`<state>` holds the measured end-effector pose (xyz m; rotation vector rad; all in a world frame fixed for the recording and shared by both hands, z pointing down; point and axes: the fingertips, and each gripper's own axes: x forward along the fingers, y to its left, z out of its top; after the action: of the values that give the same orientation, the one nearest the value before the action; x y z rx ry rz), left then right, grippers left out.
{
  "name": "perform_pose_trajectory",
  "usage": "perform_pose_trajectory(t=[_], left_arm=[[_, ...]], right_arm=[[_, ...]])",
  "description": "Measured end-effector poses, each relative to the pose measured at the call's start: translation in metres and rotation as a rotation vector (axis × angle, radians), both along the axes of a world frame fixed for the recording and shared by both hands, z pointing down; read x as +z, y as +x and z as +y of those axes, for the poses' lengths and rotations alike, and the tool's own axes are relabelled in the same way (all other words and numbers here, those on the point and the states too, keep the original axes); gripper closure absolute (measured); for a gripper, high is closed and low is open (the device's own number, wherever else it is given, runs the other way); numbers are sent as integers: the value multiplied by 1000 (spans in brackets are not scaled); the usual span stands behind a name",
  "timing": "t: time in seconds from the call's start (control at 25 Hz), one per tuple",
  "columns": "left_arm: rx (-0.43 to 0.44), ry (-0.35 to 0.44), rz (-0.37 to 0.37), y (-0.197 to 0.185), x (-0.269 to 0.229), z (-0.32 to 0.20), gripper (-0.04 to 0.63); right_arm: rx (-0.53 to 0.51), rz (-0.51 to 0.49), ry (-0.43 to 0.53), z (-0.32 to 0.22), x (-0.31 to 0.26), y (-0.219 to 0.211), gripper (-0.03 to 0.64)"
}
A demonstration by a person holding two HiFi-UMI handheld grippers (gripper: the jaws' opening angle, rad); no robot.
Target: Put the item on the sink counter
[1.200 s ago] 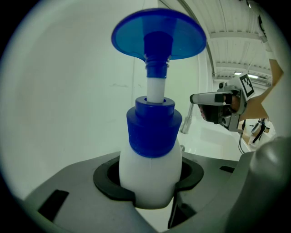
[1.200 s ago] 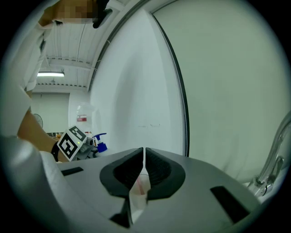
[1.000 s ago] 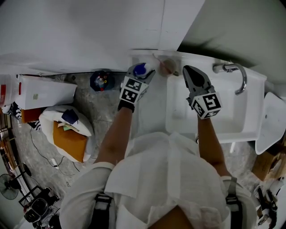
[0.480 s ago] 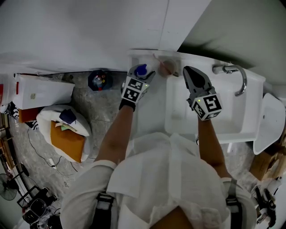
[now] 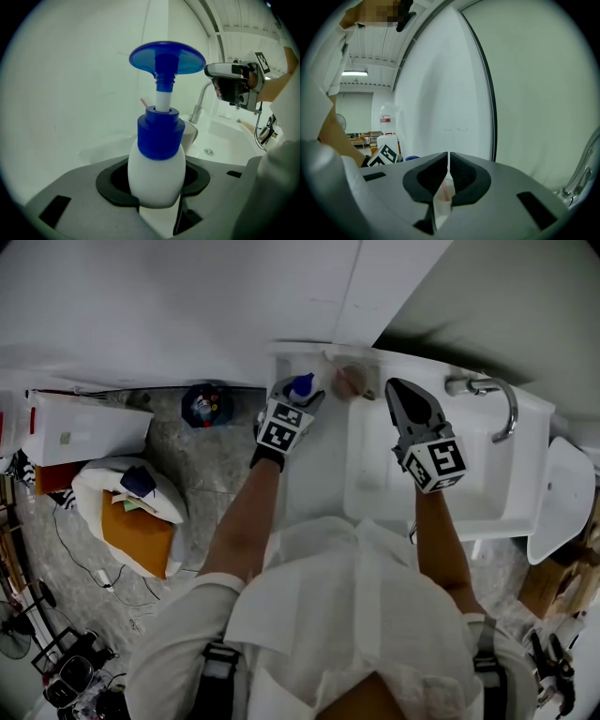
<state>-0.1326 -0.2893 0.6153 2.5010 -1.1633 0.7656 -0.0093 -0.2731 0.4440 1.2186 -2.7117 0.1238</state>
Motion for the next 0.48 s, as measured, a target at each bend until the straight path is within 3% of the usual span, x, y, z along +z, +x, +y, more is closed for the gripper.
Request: perform_pose_trajectory(t=[0.48], left_arm=[[29, 43, 16, 7, -8, -4, 373]], right_arm=[[-2, 0, -1, 1, 0, 0, 597]])
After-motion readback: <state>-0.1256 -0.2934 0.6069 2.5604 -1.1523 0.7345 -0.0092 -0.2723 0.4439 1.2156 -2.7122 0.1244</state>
